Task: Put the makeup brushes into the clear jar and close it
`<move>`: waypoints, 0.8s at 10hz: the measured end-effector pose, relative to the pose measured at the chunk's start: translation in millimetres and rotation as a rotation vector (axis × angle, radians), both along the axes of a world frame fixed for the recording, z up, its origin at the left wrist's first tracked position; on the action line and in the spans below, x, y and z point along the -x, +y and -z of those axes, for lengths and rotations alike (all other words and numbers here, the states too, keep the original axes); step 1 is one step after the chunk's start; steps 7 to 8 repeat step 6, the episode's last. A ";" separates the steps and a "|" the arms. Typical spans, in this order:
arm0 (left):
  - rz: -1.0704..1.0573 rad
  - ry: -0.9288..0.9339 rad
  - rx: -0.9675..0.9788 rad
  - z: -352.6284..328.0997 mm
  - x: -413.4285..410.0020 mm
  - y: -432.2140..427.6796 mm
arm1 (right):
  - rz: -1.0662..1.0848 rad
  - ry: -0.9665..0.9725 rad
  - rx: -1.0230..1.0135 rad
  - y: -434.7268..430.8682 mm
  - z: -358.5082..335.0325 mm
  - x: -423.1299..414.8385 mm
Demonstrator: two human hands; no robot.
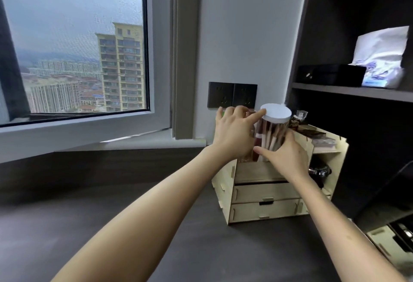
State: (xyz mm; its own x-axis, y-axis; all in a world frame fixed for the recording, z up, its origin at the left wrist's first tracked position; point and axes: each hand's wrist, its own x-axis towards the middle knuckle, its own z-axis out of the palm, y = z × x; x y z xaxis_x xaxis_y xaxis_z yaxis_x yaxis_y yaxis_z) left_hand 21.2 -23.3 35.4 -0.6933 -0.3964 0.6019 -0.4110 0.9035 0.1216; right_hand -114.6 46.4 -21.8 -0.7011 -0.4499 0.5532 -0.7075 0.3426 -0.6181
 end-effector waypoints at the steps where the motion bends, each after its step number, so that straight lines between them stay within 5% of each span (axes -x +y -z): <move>1: -0.086 -0.067 0.016 1.6 9.1 -9.5 | 0.076 0.064 -0.118 -8.6 4.0 3.3; 8: -0.080 -0.036 -0.036 -8.3 0.7 -14.2 | 0.312 0.100 -0.269 -9.3 2.6 -6.4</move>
